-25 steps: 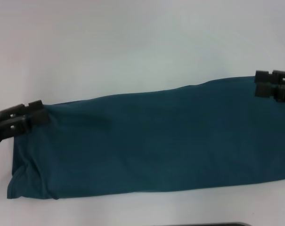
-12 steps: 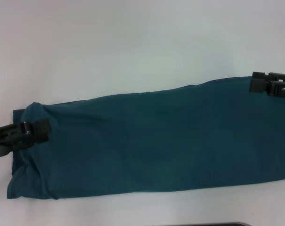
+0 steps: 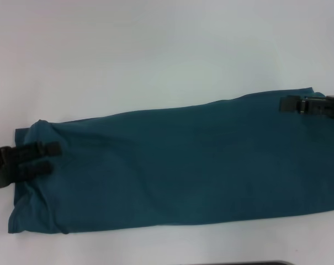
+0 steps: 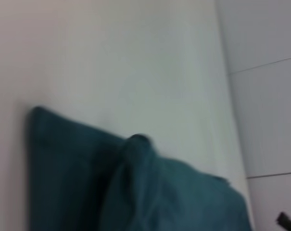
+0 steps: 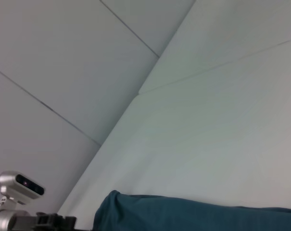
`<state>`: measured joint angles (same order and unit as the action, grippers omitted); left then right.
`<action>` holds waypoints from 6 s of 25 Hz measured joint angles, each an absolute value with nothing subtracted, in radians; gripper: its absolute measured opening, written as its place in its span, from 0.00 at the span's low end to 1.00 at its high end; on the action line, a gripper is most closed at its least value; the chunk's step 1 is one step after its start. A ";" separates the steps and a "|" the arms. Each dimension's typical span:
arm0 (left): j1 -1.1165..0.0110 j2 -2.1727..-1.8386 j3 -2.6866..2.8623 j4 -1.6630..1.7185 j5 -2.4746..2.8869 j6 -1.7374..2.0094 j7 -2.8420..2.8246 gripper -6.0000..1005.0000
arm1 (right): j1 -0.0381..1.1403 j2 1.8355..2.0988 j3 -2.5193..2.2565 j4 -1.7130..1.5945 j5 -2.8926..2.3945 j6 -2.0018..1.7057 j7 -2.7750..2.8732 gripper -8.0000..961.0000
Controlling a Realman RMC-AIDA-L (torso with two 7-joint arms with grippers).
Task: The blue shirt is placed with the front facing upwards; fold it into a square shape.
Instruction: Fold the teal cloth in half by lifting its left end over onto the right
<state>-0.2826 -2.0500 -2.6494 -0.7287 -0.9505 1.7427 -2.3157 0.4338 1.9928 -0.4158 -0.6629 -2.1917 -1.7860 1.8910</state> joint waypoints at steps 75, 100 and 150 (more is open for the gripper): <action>-0.337 -2.035 -2.734 -0.730 -0.802 1.680 -2.366 0.87 | 0.445 2.005 -0.404 -0.647 -2.184 -1.785 1.934 0.92; -0.408 -2.081 -2.802 -0.708 -0.841 1.554 -2.355 0.86 | 0.449 2.003 -0.407 -0.647 -2.185 -1.780 1.940 0.92; -0.308 -2.066 -2.760 -0.793 -0.723 1.824 -2.325 0.86 | 0.447 1.999 -0.405 -0.635 -2.184 -1.757 1.964 0.92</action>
